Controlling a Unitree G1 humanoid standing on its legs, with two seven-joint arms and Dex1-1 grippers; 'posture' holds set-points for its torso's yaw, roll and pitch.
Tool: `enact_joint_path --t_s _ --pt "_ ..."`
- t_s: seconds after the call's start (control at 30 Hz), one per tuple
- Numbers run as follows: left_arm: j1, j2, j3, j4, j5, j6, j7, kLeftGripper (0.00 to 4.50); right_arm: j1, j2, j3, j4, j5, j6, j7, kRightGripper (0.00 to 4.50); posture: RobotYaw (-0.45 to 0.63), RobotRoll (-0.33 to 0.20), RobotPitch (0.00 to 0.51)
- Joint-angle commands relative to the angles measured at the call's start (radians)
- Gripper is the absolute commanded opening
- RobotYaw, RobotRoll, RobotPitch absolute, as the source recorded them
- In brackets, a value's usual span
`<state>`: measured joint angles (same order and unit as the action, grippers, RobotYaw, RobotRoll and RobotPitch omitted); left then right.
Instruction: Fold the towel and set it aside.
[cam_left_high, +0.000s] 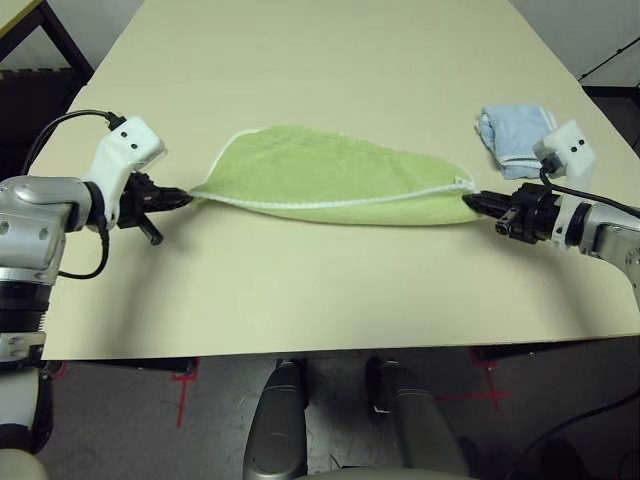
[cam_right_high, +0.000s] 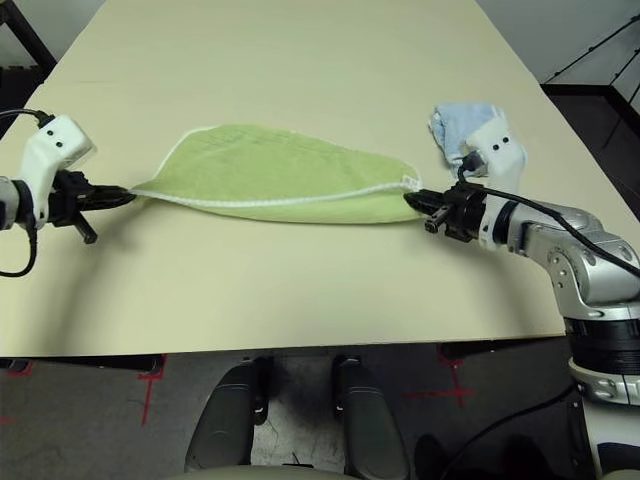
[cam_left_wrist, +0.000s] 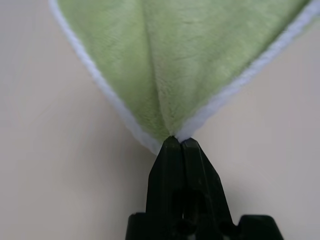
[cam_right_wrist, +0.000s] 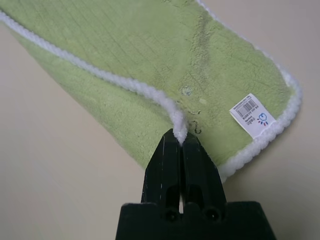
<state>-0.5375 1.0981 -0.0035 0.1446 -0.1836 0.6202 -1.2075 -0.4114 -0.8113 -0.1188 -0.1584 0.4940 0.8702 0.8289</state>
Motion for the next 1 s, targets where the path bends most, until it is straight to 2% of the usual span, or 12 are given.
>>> enact_joint_path --t_s 0.03,0.3,0.43,0.63,0.8,1.0 --pt "0.038 0.042 0.011 -0.061 -0.037 0.038 -0.052 0.03 0.001 -0.038 0.019 0.036 -0.030 -0.020 0.018 0.00 0.19 0.000 0.198" --pt "0.148 0.103 0.024 -0.226 -0.124 0.115 -0.121 0.03 -0.082 -0.050 0.072 0.193 -0.140 -0.116 0.013 0.00 0.20 0.000 0.199" --pt "0.173 0.109 0.024 -0.276 -0.148 0.132 -0.124 0.03 -0.104 -0.042 0.078 0.197 -0.139 -0.113 0.028 0.00 0.20 0.000 0.201" --pt "0.199 0.118 0.028 -0.316 -0.173 0.142 -0.132 0.03 -0.034 -0.105 0.050 0.089 -0.061 -0.036 0.135 0.00 0.20 0.000 0.206" --pt "0.162 0.098 0.011 -0.305 -0.175 0.131 -0.116 0.03 0.043 -0.194 0.008 0.021 0.010 0.025 0.220 0.00 0.18 0.000 0.211" --pt "0.105 0.084 -0.021 -0.263 -0.161 0.119 -0.114 0.03 0.059 -0.210 -0.009 0.044 -0.007 0.017 0.188 0.00 0.17 0.000 0.212"
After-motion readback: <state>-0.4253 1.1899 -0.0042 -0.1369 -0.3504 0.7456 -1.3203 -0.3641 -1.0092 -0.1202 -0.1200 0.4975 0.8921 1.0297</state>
